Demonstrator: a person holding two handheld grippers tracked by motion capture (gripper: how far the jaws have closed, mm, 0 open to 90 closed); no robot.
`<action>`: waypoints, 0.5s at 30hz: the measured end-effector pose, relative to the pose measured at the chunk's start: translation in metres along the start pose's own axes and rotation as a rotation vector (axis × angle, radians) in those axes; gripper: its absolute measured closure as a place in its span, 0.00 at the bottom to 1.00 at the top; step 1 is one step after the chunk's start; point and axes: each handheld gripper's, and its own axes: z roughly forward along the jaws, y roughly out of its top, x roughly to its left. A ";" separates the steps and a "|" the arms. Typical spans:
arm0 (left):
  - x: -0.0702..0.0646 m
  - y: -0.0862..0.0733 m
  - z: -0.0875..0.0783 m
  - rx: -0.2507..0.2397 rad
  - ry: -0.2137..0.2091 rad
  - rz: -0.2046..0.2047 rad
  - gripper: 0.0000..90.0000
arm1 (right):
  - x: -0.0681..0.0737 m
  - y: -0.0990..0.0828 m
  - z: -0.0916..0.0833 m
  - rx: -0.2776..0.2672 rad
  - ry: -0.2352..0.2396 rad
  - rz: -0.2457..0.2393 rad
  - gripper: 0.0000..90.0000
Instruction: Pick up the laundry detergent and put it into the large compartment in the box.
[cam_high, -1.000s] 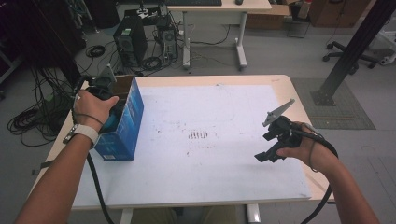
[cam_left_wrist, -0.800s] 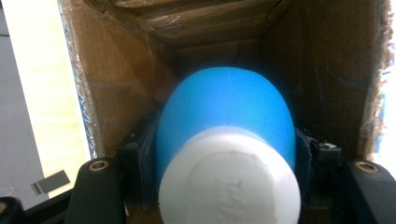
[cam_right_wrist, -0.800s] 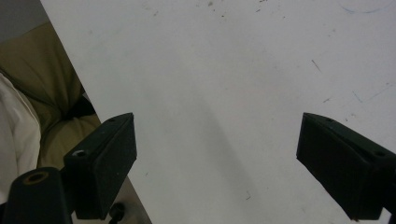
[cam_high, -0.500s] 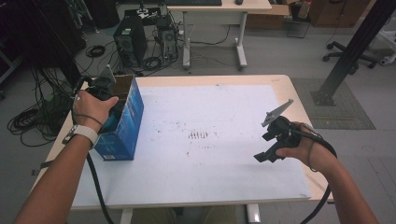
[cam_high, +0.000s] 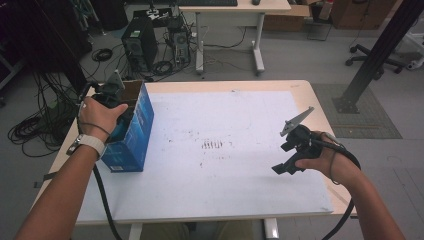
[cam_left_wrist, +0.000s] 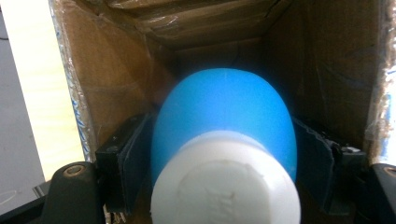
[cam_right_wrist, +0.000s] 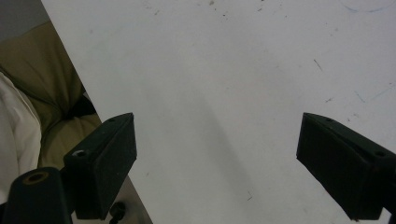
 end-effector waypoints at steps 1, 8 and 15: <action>0.000 0.000 0.000 0.000 0.000 0.000 0.28 | 0.000 0.000 0.000 -0.001 0.000 -0.001 0.14; 0.000 -0.001 0.000 -0.008 -0.005 -0.001 0.27 | 0.000 0.000 0.000 0.000 0.000 -0.001 0.14; 0.001 -0.002 -0.002 -0.020 -0.015 0.002 0.27 | 0.001 0.001 -0.001 0.000 0.000 -0.003 0.14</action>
